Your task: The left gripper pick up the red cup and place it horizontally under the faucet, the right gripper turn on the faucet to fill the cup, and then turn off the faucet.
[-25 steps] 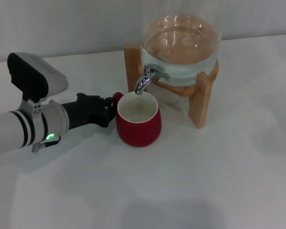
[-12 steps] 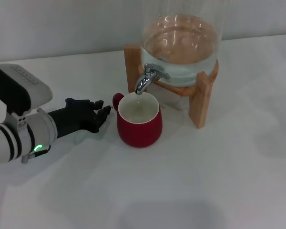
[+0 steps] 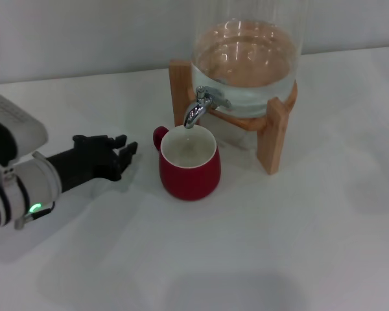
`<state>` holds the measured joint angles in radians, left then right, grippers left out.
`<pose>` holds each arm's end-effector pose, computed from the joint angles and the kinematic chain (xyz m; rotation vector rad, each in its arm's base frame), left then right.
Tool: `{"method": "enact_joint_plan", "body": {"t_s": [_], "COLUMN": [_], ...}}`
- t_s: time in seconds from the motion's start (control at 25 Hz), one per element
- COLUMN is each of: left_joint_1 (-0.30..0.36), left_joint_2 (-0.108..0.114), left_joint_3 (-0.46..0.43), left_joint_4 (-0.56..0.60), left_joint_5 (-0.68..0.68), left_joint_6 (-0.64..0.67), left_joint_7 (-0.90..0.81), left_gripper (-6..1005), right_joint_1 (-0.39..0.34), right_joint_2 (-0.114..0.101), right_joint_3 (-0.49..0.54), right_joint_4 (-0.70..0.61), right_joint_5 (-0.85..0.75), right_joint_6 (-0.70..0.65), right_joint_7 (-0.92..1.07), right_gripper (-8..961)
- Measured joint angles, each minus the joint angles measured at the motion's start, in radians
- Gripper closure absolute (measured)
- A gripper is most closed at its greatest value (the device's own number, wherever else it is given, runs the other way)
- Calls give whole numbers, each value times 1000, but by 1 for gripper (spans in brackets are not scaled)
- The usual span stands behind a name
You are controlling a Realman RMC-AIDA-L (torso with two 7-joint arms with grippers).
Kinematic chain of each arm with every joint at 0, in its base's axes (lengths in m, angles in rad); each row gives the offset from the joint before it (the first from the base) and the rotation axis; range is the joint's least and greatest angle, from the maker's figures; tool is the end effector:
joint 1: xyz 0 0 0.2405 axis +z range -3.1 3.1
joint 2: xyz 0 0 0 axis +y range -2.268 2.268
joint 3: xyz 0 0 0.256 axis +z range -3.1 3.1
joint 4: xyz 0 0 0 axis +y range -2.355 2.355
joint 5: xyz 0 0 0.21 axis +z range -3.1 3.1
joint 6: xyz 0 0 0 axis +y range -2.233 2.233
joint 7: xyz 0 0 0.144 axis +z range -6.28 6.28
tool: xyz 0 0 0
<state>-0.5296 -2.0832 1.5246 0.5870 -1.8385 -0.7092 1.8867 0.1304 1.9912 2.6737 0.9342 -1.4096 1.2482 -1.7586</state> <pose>-0.2460 0.3775 -0.0794 -2.4563 -0.5685 -0.3966 0.3792 0.2705 0.2038 -1.6320 0.6542 0.7359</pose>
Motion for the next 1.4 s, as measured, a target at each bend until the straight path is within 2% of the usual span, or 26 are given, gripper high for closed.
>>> {"method": "enact_joint_plan", "body": {"t_s": [0.2,0.4,0.6,0.72,0.96,1.2,1.4], "left_joint_1": [151,221,230,228,238,248,248], "left_joint_2": [0,0,4,6,5,2,3], "left_joint_3": [-36,-78,-110,-125,-181,-236,-245], "left_joint_4": [173,231,229,225,224,232,242], "left_joint_5": [-65,-176,-203,-203,-208,-233,-267], "left_joint_6": [9,6,-4,-5,-18,-57,-59], "left_joint_7": [-5,-19,-53,-73,-107,-108,-101], "left_gripper": [707,699,467,225,106,109,111], "right_joint_1": [-7,-18,-33,-42,-68,-90,-79], "right_joint_2": [-2,-3,-3,-3,-4,13,15], "right_joint_3": [0,0,0,0,0,-4,-55], "right_joint_4": [0,0,6,14,60,193,259], "right_joint_5": [0,0,0,0,-17,-92,-165], "right_joint_6": [-3,-4,-1,6,100,245,311], "right_joint_7": [3,8,16,25,68,173,287], "right_gripper": [231,231,231,231,231,231,231]}}
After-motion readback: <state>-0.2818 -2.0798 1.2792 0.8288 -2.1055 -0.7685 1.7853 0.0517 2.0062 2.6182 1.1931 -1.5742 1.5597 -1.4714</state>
